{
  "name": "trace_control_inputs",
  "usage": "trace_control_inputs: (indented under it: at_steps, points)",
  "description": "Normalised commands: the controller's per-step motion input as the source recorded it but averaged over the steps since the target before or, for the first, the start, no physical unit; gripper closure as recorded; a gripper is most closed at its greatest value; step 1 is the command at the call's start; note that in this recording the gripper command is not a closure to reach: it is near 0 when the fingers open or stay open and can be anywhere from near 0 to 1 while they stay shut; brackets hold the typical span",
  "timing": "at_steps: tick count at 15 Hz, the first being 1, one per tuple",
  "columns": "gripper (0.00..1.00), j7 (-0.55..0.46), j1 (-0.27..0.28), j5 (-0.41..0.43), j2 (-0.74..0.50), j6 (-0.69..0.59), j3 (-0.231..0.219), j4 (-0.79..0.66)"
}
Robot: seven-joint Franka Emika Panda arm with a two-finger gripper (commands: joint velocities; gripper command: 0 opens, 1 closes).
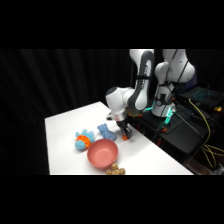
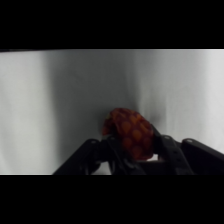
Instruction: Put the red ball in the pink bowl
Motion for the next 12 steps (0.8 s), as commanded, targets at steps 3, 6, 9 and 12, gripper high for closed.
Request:
trace_control_inputs:
  at_steps: [3, 6, 9, 12]
  points:
    - [0.69, 0.01, 0.019, -0.026, -0.14, 0.02, -0.003, -0.03]
    - [0.25, 0.19, 0.135, -0.225, -0.39, -0.13, -0.120, -0.09]
    - [0.25, 0.38, 0.258, -0.443, -0.59, -0.29, -0.212, -0.02]
    - [0.25, 0.36, 0.237, -0.436, -0.39, -0.39, -0.131, 0.24]
